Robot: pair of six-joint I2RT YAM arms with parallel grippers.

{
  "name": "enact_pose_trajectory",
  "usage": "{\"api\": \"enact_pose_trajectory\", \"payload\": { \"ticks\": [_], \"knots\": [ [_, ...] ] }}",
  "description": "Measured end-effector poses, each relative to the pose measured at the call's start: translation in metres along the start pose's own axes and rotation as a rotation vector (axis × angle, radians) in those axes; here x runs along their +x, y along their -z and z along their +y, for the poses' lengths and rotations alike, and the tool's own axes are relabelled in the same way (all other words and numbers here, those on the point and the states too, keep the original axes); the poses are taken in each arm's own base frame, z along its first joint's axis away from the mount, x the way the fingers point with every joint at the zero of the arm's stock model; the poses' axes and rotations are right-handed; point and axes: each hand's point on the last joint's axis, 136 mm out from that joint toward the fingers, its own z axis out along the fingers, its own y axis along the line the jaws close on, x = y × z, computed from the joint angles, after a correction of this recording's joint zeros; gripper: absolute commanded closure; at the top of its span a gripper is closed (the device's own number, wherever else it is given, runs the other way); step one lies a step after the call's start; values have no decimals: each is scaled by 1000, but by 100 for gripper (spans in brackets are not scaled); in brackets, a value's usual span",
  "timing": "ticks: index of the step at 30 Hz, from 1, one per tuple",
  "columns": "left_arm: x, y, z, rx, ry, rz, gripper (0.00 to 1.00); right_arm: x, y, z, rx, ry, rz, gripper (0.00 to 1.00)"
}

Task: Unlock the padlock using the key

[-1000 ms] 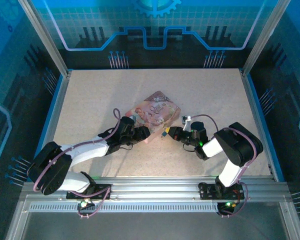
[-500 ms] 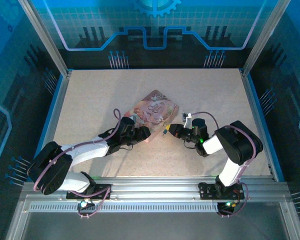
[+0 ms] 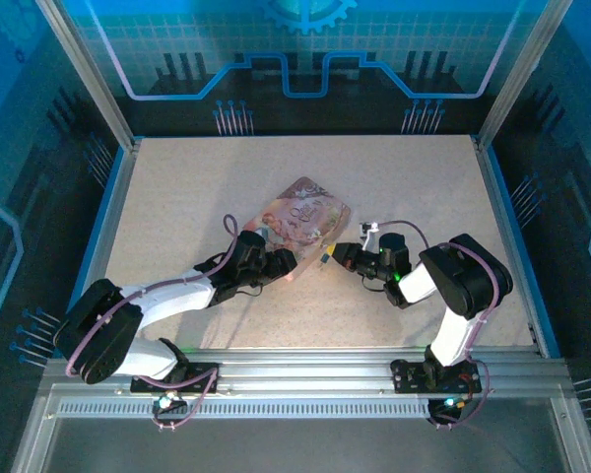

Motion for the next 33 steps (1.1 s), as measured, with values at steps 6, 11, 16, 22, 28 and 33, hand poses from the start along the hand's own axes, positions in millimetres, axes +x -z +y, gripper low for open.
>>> {"api": "enact_pose_trajectory", "payload": {
  "ticks": [6, 11, 16, 22, 28, 33],
  "knots": [
    [3, 0, -2, 3, -5, 6, 43, -6, 1, -1, 5, -34, -24, 100],
    [9, -1, -5, 10, -6, 20, 43, -8, 1, -2, 11, -42, -36, 100],
    [11, -1, -6, 12, 0, 24, 43, -11, 1, -4, 18, -42, -49, 100],
    [12, -1, -6, 12, 0, 25, 42, -16, -1, -1, 13, -38, -60, 100],
    [14, -2, -6, 11, -2, 33, 39, -28, -1, -2, 20, -34, -92, 100],
    [16, -2, -5, 6, -4, 38, 37, -35, 6, -1, 41, -15, -110, 100]
  ]
}}
